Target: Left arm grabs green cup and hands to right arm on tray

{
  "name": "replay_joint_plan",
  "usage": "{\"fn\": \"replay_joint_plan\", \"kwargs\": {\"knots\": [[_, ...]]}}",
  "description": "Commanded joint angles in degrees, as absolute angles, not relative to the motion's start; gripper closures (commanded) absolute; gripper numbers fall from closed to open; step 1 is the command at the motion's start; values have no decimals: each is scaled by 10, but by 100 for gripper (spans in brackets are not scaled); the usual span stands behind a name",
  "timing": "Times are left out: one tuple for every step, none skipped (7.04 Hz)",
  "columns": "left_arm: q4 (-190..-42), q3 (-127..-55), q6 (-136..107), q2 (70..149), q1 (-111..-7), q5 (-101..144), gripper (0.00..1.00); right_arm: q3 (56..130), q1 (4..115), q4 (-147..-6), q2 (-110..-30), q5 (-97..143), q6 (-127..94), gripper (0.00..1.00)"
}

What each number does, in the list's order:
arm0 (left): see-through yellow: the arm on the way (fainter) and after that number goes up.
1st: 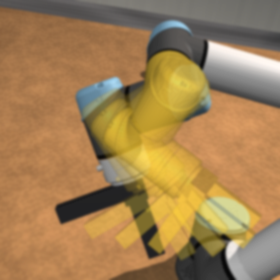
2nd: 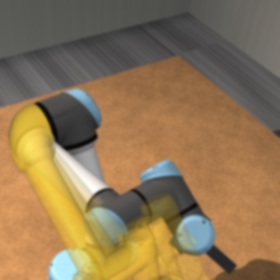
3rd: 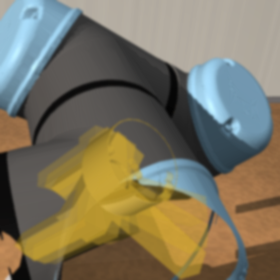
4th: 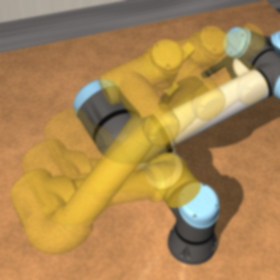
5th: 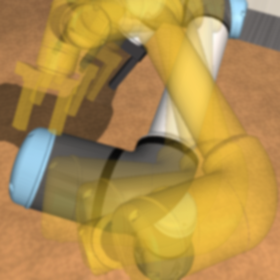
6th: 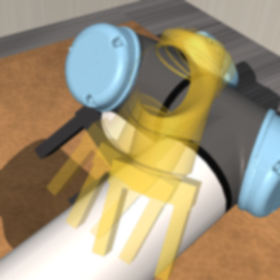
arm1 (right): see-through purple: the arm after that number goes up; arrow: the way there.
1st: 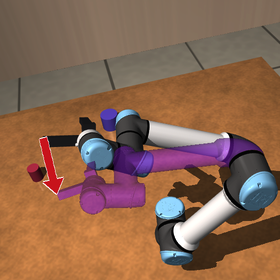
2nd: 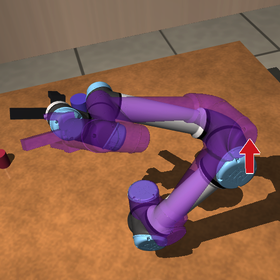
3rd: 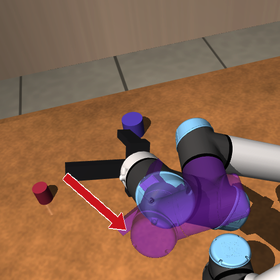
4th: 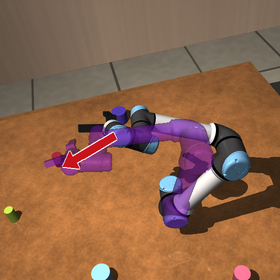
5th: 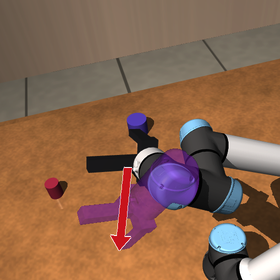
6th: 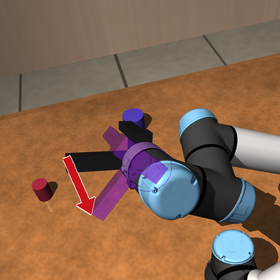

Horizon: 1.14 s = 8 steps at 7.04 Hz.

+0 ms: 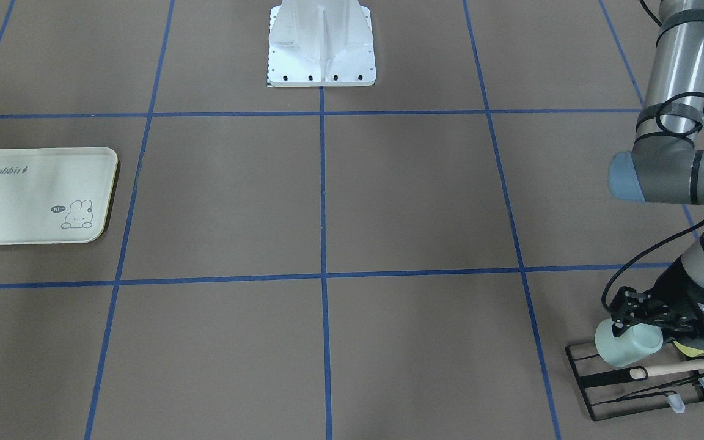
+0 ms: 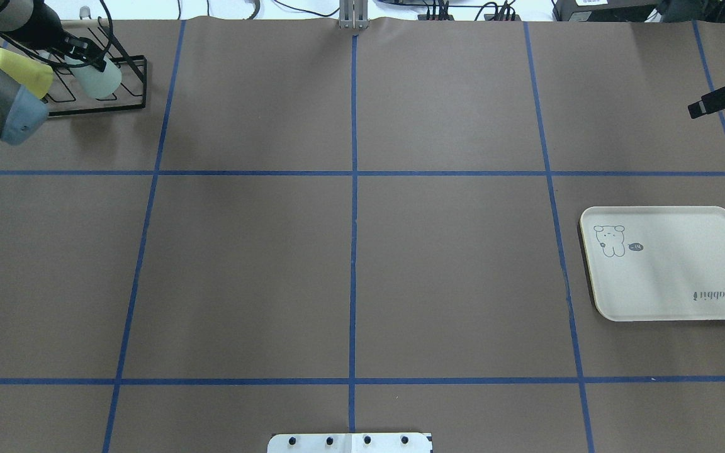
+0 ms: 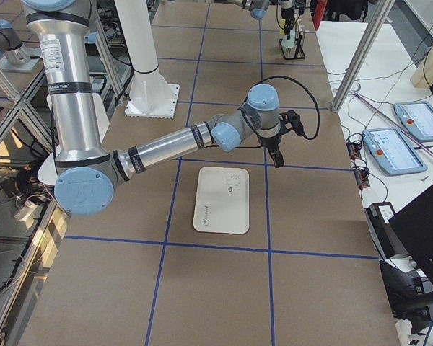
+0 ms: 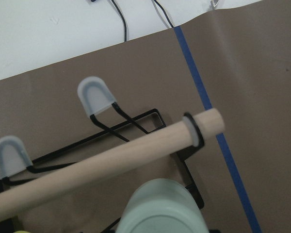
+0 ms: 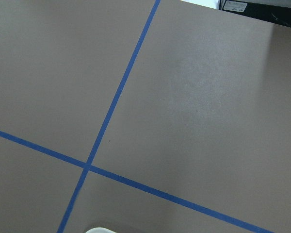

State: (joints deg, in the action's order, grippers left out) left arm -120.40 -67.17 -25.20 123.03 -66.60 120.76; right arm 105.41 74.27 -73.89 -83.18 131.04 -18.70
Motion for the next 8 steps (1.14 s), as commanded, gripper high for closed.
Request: {"fn": "replay_joint_plan", "kwargs": {"knots": [[-1201, -698, -253, 1228, -683, 1209, 76, 1054, 743, -739, -831, 1310, -186, 1], [-1198, -716, -253, 1224, -692, 1214, 75, 1055, 743, -739, -830, 1310, -187, 1], [-1196, -730, -253, 1223, -701, 1215, 75, 1055, 743, -739, -830, 1310, -186, 1], [-1194, -744, -253, 1219, -709, 1215, 75, 1056, 743, -739, -829, 1310, -187, 1], [-1187, -776, -253, 1205, -717, 1216, 75, 1057, 743, -739, -829, 1310, -187, 1], [-1148, -821, -253, 1194, -727, 1236, 75, 1058, 743, -738, -829, 1310, -187, 1], [-1112, -876, -256, 1179, -733, 1250, 75, 1058, 743, -738, -829, 1310, -188, 1], [-1099, -908, -273, 1167, -730, 1250, 75, 1059, 743, -739, -829, 1310, -191, 1]]}}
